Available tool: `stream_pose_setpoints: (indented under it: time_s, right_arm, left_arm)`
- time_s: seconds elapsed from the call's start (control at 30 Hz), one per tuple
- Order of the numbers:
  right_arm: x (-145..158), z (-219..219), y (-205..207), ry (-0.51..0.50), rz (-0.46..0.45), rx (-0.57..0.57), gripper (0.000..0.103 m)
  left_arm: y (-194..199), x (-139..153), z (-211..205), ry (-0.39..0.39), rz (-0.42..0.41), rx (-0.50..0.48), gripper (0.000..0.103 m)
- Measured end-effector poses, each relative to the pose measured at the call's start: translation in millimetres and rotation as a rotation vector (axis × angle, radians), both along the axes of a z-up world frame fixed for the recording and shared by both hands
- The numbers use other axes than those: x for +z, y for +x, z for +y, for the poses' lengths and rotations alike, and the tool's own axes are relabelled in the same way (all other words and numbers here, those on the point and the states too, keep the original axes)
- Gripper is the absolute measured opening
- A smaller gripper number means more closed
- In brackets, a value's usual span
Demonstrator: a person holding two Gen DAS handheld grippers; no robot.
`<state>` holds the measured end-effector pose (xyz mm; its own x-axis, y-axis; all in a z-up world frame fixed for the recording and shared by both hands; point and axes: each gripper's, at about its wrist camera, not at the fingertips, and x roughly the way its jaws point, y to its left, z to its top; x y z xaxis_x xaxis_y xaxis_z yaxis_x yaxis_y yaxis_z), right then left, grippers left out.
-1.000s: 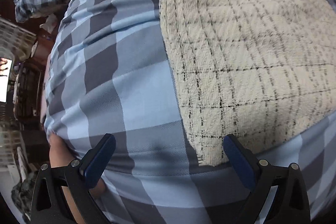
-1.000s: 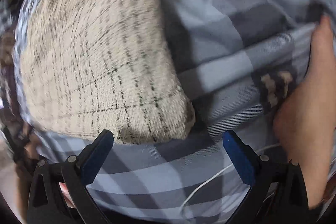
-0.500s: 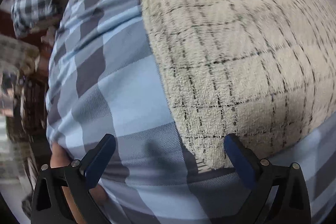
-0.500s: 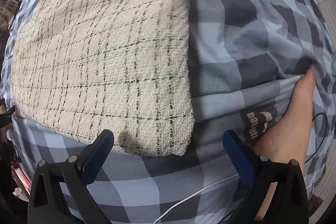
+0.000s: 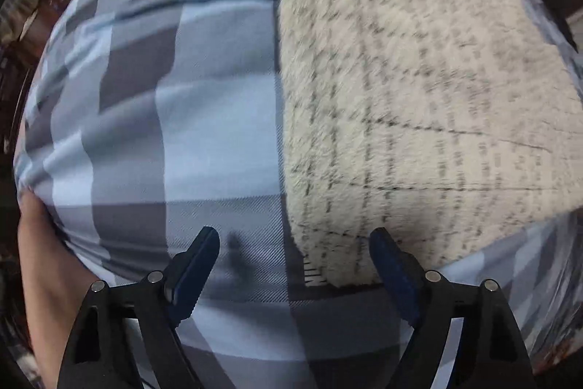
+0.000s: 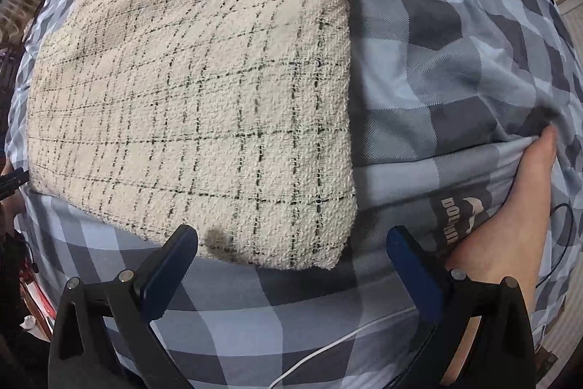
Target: Fold small clothes
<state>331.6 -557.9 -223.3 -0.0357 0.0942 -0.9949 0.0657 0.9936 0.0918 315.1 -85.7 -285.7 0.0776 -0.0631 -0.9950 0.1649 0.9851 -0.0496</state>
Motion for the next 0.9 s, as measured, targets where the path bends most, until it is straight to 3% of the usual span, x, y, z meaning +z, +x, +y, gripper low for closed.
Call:
stream_pose_setpoints:
  time_s: [0.07,0.13,0.2,0.4,0.47,0.53,0.57,0.63,0.73,0.9]
  right_arm:
    - [1.3,-0.5,1.2,0.011,0.005,-0.001,0.102]
    - [-0.6,-0.6,3.8,0.023,0.009,-0.007,0.102]
    - [-2.0,-1.1,5.2,0.029,0.013,-0.008,0.102]
    - [-16.0,-5.9,11.1,0.071,0.018,-0.024,0.102]
    - [-24.5,-10.9,14.9,0.120,0.028,-0.031,0.101]
    - [-30.0,-12.3,16.5,0.130,0.043,-0.029,0.099]
    - [-32.4,-12.0,16.1,0.134,0.054,-0.031,0.094]
    - [-38.2,-12.1,16.3,0.155,0.075,-0.032,0.091]
    - [-46.2,-7.9,16.3,0.152,0.089,-0.011,0.091]
    - [-58.1,-6.2,15.8,0.115,0.130,0.007,0.090]
  left_arm:
    - [-3.6,4.8,-8.6,-0.042,-0.009,-0.065,0.086]
    - [-7.6,3.7,-20.5,-0.088,0.012,-0.128,0.095]
    - [-9.8,-1.8,-30.1,-0.080,0.030,-0.148,0.101]
    - [-7.8,-29.2,-36.1,-0.078,0.167,-0.072,0.100]
    - [-7.0,-29.6,-37.1,-0.081,0.198,-0.057,0.092]
    - [0.1,-27.4,-35.5,-0.110,0.215,-0.058,0.059]
    - [2.9,-24.6,-36.6,-0.121,0.215,-0.058,0.056]
    - [8.4,-17.4,-43.5,-0.139,0.203,-0.072,0.038]
    - [21.3,-8.8,-51.2,-0.177,0.197,-0.084,0.027]
    - [24.5,16.7,-46.4,-0.237,0.182,-0.064,0.024]
